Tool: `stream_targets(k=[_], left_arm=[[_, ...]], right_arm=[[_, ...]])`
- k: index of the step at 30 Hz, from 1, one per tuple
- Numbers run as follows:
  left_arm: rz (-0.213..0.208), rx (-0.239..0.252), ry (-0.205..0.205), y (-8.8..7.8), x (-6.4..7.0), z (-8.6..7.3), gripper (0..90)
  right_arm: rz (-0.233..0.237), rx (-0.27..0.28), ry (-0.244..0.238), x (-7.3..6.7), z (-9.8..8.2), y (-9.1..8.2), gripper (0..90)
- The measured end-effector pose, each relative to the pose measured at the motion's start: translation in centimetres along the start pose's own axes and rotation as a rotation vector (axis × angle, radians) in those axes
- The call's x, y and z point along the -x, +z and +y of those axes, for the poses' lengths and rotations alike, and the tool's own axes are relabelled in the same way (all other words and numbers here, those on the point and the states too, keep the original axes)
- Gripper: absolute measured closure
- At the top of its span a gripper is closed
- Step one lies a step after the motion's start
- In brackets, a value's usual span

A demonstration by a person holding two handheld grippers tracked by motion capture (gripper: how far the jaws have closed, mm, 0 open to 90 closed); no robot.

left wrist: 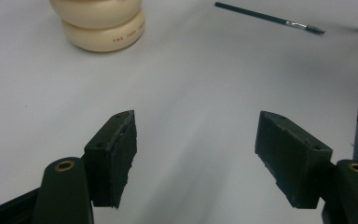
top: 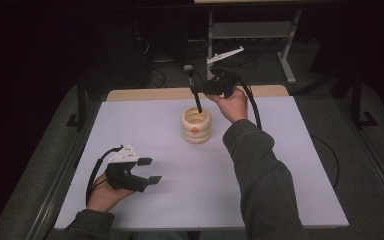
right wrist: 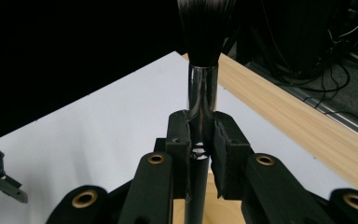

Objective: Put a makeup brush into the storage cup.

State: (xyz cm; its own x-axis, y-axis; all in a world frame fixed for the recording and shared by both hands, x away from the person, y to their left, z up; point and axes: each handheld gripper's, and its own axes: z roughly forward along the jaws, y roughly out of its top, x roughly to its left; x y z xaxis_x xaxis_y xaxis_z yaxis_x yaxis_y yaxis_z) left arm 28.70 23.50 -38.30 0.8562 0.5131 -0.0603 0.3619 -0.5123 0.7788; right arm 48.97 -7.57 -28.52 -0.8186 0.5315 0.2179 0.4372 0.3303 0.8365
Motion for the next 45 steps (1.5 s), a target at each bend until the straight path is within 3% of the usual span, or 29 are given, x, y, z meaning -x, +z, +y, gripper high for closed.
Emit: stream_targets(k=[16,26,29,44,45], left_arm=[[-0.004,-0.003,-0.009,0.2,0.0,-0.1,27.2],[0.007,0.003,-0.019,0.0,-0.2,-0.3,26.8],[0.006,0.005,-0.024,0.0,-0.1,-0.3,26.7],[0.016,-0.001,-0.010,-0.3,-0.3,-0.3,26.6],[0.014,0.008,-0.026,-0.2,-0.2,-0.3,26.6]], right_arm=[[-0.026,-0.017,-0.013,-0.2,-0.6,1.7,77.0],[-0.027,-0.001,0.008,0.4,-1.7,1.9,76.9],[-0.033,-0.006,-0.004,0.4,-1.9,1.9,76.9],[-0.057,-0.008,0.006,0.3,-2.7,2.6,76.8],[-0.056,-0.006,0.008,0.3,-2.9,2.7,76.8]])
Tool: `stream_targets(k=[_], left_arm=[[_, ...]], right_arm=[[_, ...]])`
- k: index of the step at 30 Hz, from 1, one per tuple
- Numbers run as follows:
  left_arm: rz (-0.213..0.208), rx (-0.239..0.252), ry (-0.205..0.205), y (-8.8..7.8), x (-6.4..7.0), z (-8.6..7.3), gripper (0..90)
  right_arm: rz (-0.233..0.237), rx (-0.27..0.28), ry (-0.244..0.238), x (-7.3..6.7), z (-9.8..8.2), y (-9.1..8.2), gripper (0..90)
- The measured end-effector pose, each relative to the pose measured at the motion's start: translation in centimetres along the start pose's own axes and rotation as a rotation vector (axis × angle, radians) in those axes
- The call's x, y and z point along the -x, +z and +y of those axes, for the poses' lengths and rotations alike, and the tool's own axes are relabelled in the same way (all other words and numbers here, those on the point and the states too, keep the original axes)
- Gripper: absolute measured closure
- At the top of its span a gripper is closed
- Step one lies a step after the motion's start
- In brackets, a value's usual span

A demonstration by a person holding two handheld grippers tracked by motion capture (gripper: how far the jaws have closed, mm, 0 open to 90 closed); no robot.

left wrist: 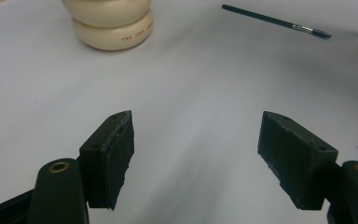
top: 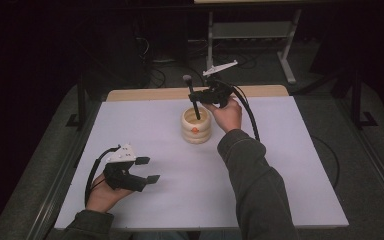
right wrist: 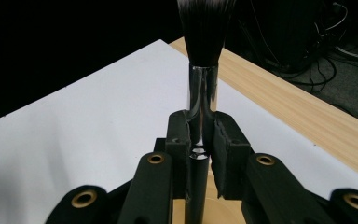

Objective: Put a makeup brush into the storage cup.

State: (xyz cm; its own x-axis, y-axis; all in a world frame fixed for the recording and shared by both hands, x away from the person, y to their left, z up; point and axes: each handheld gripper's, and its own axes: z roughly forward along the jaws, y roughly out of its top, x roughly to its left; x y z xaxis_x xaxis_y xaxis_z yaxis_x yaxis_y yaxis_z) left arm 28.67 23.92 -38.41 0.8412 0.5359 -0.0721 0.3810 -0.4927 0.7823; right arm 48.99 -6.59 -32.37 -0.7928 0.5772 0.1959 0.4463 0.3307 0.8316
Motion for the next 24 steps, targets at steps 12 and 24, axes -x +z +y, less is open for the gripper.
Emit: stream_targets(k=[12,24], left_arm=[[-0.005,0.009,-0.005,0.0,-0.1,0.0,26.7],[-0.009,0.009,-0.009,-0.1,-0.2,0.0,26.8]], right_arm=[[0.000,-0.003,0.012,0.2,-0.9,0.4,76.7],[-0.008,-0.019,0.026,0.4,-1.7,0.7,76.7]])
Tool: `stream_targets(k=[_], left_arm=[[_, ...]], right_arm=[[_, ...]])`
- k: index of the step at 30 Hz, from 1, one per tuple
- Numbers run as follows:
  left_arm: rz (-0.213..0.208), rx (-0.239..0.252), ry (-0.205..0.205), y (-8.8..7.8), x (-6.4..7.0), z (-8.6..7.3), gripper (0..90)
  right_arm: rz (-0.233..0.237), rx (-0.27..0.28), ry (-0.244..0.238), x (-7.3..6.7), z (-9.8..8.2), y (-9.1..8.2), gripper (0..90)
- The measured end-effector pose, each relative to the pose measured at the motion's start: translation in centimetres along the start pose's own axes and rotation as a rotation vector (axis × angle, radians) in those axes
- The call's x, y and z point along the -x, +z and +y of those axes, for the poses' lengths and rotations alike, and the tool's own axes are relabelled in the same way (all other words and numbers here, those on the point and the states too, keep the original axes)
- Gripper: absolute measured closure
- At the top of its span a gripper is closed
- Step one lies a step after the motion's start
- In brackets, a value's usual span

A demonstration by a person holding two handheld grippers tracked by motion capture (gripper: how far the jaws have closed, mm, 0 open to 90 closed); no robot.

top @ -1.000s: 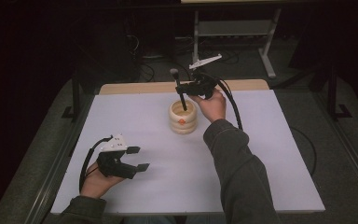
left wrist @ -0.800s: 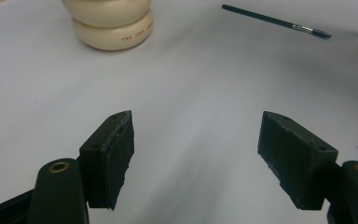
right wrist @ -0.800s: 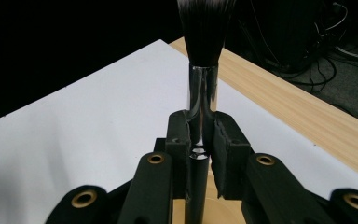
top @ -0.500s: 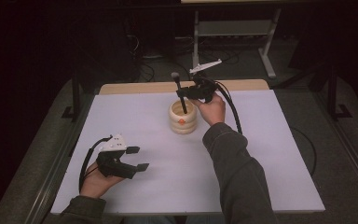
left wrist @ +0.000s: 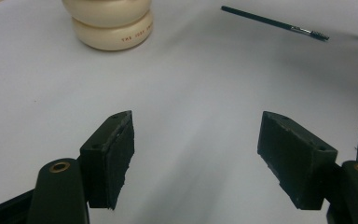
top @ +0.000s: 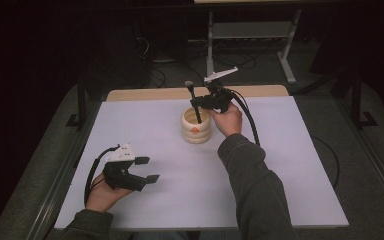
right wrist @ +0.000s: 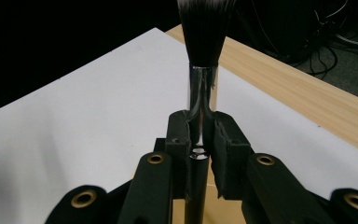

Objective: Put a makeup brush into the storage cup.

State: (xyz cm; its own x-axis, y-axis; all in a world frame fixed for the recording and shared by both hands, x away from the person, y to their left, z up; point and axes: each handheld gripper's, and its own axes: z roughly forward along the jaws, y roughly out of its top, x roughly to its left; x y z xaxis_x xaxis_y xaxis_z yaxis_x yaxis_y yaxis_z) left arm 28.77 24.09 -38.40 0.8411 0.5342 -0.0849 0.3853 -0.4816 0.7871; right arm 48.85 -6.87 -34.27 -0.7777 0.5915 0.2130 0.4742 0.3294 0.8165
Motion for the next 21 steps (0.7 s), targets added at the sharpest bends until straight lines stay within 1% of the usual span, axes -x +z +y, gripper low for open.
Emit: stream_targets(k=[3,6,11,14,15,16,17,19,21], left_arm=[[-0.001,-0.003,-0.001,0.1,0.0,0.0,26.7],[-0.001,-0.002,-0.001,0.1,0.0,0.0,26.8],[0.000,-0.002,-0.001,0.0,0.0,0.0,26.8],[0.000,-0.003,-0.001,0.0,0.0,0.0,26.7],[0.000,-0.003,-0.001,0.0,0.0,0.0,26.7],[0.001,-0.002,-0.001,0.0,0.0,0.0,26.7],[0.000,-0.003,-0.001,0.1,0.0,0.0,26.7],[-0.002,-0.006,0.002,0.1,0.0,0.0,26.7],[-0.002,-0.007,0.003,0.1,0.0,0.0,26.7]], right_arm=[[0.002,-0.009,0.015,-0.1,-0.1,0.1,76.5],[0.001,-0.014,-0.003,-0.1,-0.2,0.4,76.5],[0.000,-0.029,-0.009,-0.4,-0.3,0.5,76.4],[-0.005,-0.027,-0.007,-0.4,-0.5,0.4,75.8],[-0.005,-0.029,-0.007,-0.4,-0.6,0.4,73.7],[-0.017,-0.032,0.004,-0.4,-0.7,0.3,70.0],[-0.021,-0.035,-0.003,-0.3,-0.8,0.3,68.9],[-0.033,-0.036,0.000,-0.2,-1.2,-0.1,64.6],[-0.031,-0.037,0.004,-0.2,-1.3,-0.2,63.2]])
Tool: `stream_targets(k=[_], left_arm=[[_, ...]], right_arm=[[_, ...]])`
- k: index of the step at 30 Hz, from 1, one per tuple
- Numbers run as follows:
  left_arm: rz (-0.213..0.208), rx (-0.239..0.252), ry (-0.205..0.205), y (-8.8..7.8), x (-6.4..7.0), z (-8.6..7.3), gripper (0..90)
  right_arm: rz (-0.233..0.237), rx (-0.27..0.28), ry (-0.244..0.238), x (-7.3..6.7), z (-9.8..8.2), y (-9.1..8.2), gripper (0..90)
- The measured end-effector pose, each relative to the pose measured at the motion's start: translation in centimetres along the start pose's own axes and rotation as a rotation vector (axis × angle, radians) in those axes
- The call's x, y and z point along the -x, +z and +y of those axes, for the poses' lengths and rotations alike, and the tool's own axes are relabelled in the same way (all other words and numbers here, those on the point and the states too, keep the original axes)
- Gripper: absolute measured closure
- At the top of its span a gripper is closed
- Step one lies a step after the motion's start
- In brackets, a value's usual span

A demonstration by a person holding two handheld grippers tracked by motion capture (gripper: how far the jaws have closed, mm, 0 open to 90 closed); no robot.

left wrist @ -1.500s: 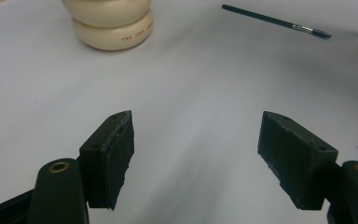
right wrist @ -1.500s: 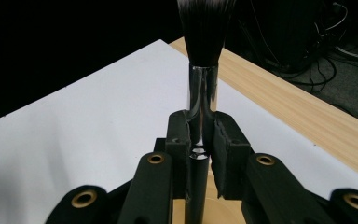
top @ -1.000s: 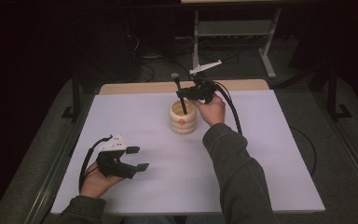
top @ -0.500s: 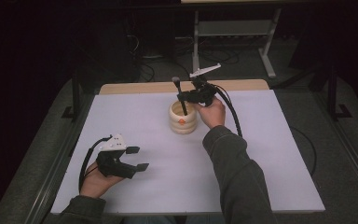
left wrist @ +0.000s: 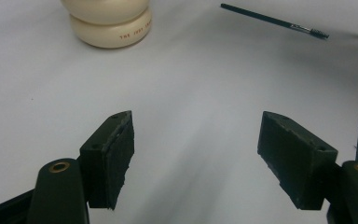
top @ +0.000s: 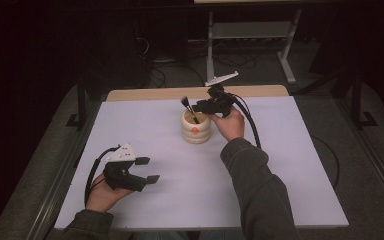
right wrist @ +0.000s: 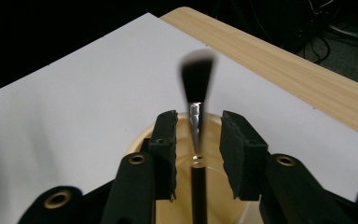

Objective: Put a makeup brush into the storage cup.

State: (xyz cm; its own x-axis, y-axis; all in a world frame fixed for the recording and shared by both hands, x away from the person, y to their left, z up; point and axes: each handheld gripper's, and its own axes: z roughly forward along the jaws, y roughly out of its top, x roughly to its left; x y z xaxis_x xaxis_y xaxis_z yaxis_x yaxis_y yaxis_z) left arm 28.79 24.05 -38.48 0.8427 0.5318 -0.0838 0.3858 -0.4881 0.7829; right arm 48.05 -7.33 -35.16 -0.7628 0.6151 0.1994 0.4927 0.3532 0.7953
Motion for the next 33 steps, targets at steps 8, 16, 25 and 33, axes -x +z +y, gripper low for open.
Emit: stream_targets(k=[8,16,25,33], left_arm=[[0.000,0.004,-0.004,0.0,0.0,0.0,26.5],[0.003,0.001,0.003,-0.1,-0.1,0.0,26.1],[0.002,0.000,0.005,-0.1,-0.2,0.0,24.8],[0.003,0.008,-0.001,0.0,-0.1,0.1,23.9]], right_arm=[[-0.004,0.015,-0.001,0.2,-0.8,-1.7,56.8],[-0.005,0.006,-0.002,0.0,-1.3,-3.5,49.7],[-0.001,0.028,0.021,0.2,-2.6,-5.7,44.5],[-0.008,0.016,0.009,-0.4,-3.2,-7.0,39.1]])
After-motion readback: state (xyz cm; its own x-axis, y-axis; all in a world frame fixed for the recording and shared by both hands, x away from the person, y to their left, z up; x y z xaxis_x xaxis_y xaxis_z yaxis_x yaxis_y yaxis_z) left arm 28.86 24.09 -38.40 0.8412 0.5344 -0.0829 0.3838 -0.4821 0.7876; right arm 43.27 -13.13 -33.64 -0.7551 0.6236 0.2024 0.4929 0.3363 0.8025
